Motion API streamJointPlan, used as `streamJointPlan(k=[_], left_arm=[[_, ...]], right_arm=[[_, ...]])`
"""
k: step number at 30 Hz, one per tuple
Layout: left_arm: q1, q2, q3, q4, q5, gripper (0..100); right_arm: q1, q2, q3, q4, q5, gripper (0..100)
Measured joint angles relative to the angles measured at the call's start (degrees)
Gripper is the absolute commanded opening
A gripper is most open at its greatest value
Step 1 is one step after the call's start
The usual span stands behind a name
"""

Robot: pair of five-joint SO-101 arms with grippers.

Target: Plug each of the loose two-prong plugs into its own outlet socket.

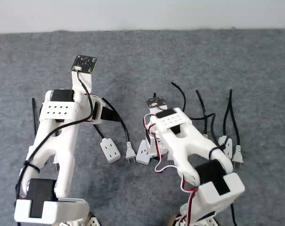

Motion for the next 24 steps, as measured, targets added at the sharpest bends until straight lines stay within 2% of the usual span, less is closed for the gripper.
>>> streamJointPlan(k=[4, 6, 15, 18, 21, 24], left_arm=[[0.0, 0.2, 0.0, 0.0, 0.0, 41], [0.0, 0.3, 0.0, 0.0, 0.0, 41], [0.4, 0.4, 0.0, 0.0, 0.0, 41], [0.4, 0.4, 0.0, 0.0, 0.0, 41], [0.4, 0.4, 0.0, 0.0, 0.0, 41], [0.4, 0.4, 0.0, 0.0, 0.0, 41]], right_arm=[[0.0, 2.3, -2.8, 2.0, 0.4, 14.0], [0.4, 3.3, -4.3, 3.1, 0.4, 10.4], [1.5, 3.8, -5.5, 3.3, 0.4, 8.9], [1.6, 3.8, -5.5, 3.3, 0.4, 0.1], [1.7, 3.8, -5.5, 3.3, 0.6, 0.6], [1.7, 3.8, -5.8, 3.5, 4.5, 0.9]])
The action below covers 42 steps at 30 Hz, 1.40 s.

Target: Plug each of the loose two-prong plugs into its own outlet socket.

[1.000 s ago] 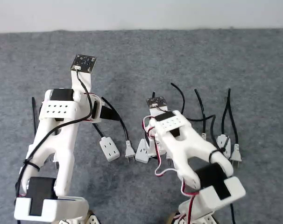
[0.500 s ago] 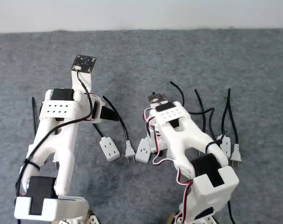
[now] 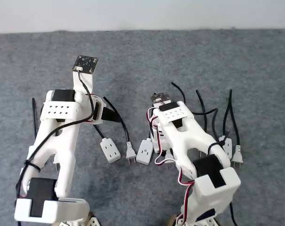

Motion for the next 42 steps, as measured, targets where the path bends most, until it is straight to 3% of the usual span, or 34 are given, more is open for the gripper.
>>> streamJointPlan(k=[21, 30, 42], left_arm=[[0.0, 0.0, 0.0, 0.0, -0.1, 41], [0.2, 0.0, 0.0, 0.0, -0.1, 41], [6.2, -0.4, 0.0, 0.0, -3.2, 41]], right_arm=[[-0.6, -2.6, -1.0, 2.5, 5.7, 0.9], [1.7, -11.1, -12.3, 10.4, 7.9, 0.9], [4.1, -13.4, -27.1, 10.9, 9.8, 0.9]])
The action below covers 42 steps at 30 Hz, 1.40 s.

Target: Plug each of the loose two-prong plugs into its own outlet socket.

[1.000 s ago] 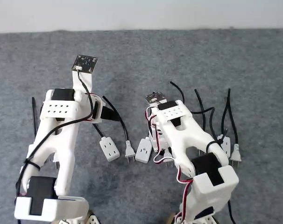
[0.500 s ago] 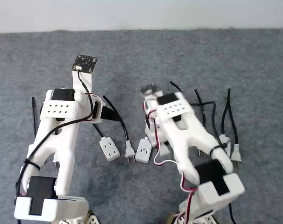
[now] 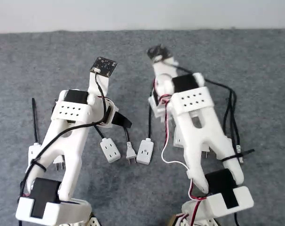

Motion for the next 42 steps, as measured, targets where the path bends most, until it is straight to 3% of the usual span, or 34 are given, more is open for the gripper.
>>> streamJointPlan(k=[7, 17, 25, 36, 42], left_arm=[[1.5, -11.1, 2.3, -3.6, -0.1, 41], [5.8, -32.9, 19.2, -18.2, -1.1, 41], [7.7, -48.5, 31.4, -30.4, -6.7, 41], [16.8, -62.6, 40.4, -33.8, -12.1, 41], [22.9, -69.0, 43.3, -33.9, -16.8, 41]], right_arm=[[3.7, 0.0, -4.3, -5.4, 0.0, 0.9], [5.0, -9.1, -4.3, -17.0, -0.2, 0.9], [4.3, -15.6, -4.3, -19.0, -6.5, 0.9], [4.3, -20.1, -4.3, -21.1, -14.9, 0.9], [2.4, -21.5, -4.3, -21.3, -15.7, 0.9]])
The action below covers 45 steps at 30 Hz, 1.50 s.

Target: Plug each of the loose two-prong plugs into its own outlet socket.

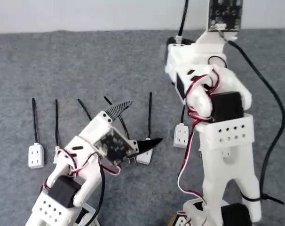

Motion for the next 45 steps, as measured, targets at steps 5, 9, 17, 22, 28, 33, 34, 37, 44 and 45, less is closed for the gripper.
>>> streamJointPlan(k=[5, 9, 17, 22, 28, 33, 34, 37, 44, 45], left_arm=[[3.7, -1.3, 1.1, 0.0, -2.5, 41], [7.8, -1.8, 1.1, 0.1, -4.2, 41], [13.1, -2.0, 1.0, 4.5, -7.3, 41], [12.8, -2.0, 1.0, 5.2, -9.4, 41], [11.5, -2.0, 1.0, 5.2, -9.7, 41], [11.2, -2.0, 1.0, 5.2, -9.7, 41], [11.0, -2.0, 1.0, 5.2, -9.7, 41], [11.0, -2.0, 1.0, 5.2, -9.7, 41], [11.2, -2.0, 1.0, 5.2, -10.4, 41], [11.4, -2.0, 1.0, 5.2, -10.5, 41]], right_arm=[[-4.0, -0.9, 0.0, 0.5, 0.0, 0.9], [-8.4, -2.5, 0.0, 0.5, 0.0, 0.9], [-10.7, -2.5, 0.0, 1.5, 0.0, 0.9], [-14.0, -2.5, 0.0, 5.6, 0.0, 0.9], [-14.3, -4.3, 0.0, 7.6, 4.7, 0.9], [-14.6, -8.1, 0.0, 9.6, 5.7, 0.8], [-14.6, -8.5, 0.0, 10.5, 5.7, 0.8], [-16.1, -8.8, 0.0, 13.1, 6.0, 0.8], [-18.4, -8.8, 0.0, 16.6, 9.1, 0.8], [-18.5, -8.8, 0.0, 16.6, 9.3, 0.8]])
